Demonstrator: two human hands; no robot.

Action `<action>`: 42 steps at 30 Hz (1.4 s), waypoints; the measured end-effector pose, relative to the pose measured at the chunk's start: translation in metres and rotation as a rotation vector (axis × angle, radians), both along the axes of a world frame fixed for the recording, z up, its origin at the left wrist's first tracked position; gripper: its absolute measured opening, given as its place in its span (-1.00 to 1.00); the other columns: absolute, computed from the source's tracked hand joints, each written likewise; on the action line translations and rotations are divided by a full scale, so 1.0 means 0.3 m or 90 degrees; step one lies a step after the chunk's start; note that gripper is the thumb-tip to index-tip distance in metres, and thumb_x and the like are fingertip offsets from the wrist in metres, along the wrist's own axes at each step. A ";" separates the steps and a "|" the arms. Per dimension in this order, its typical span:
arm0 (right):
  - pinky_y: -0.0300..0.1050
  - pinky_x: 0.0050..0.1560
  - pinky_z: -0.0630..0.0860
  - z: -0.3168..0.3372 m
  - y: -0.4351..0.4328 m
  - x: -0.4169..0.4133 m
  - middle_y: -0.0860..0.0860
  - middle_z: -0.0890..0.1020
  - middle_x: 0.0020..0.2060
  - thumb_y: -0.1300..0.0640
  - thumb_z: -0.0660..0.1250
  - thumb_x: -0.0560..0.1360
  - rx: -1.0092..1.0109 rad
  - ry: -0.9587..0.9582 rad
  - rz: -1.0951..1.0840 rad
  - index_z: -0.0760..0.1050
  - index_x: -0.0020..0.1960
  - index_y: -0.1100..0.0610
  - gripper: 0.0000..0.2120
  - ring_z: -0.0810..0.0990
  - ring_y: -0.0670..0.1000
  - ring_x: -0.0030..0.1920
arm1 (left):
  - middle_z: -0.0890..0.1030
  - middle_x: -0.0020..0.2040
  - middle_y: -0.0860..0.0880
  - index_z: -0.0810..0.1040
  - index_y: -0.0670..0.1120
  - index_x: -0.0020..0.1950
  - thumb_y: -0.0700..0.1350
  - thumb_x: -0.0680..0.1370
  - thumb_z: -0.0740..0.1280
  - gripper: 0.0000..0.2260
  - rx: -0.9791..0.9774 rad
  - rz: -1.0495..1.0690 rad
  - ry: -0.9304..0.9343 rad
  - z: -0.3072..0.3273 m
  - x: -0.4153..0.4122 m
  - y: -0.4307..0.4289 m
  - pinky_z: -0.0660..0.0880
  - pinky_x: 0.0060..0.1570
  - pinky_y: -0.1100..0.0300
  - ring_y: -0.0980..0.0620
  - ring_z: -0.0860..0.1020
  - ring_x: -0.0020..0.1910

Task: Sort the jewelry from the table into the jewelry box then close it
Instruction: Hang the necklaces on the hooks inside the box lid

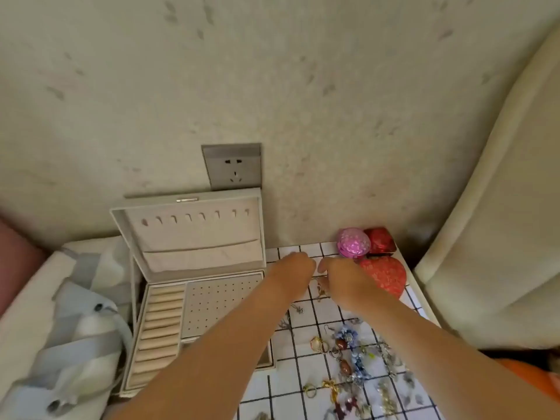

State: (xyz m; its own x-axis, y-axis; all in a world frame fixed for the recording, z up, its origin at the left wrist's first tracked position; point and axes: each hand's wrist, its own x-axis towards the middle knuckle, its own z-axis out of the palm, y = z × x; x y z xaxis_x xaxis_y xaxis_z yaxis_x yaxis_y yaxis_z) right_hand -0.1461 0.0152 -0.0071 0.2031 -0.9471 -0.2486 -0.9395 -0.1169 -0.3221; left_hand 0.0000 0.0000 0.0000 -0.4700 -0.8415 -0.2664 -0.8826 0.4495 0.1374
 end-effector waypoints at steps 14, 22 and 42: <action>-0.02 -0.07 0.60 -0.102 -0.023 0.013 0.11 0.65 -0.07 0.28 0.26 0.56 -0.025 0.045 0.004 0.62 0.02 0.21 -0.84 0.64 0.07 -0.08 | 0.46 0.17 -0.24 0.45 -0.24 0.21 -0.38 0.57 0.17 -0.77 -0.057 0.043 0.032 -0.079 -0.014 0.010 0.35 -0.16 0.11 -0.13 0.47 -0.08; -0.28 -0.35 0.31 0.069 0.154 0.012 -0.05 0.52 -0.25 0.19 0.18 0.66 -0.127 -0.204 -0.038 0.49 -0.01 0.13 -0.87 0.46 -0.09 -0.28 | 0.43 0.15 -0.17 0.53 -0.16 0.27 -0.35 0.60 0.15 -0.70 -0.147 0.023 0.126 0.118 0.036 0.182 0.48 0.03 0.03 -0.17 0.52 0.03; -0.13 -0.40 0.41 0.520 0.616 0.107 0.00 0.46 -0.36 0.15 0.21 0.67 0.114 -0.649 -0.008 0.51 0.12 0.23 -0.83 0.36 -0.04 -0.45 | 0.67 -0.22 0.00 0.71 -0.02 0.04 -0.03 0.57 0.37 -0.85 -0.037 0.123 0.405 0.512 0.340 0.710 0.48 -0.19 0.25 0.23 0.47 -0.38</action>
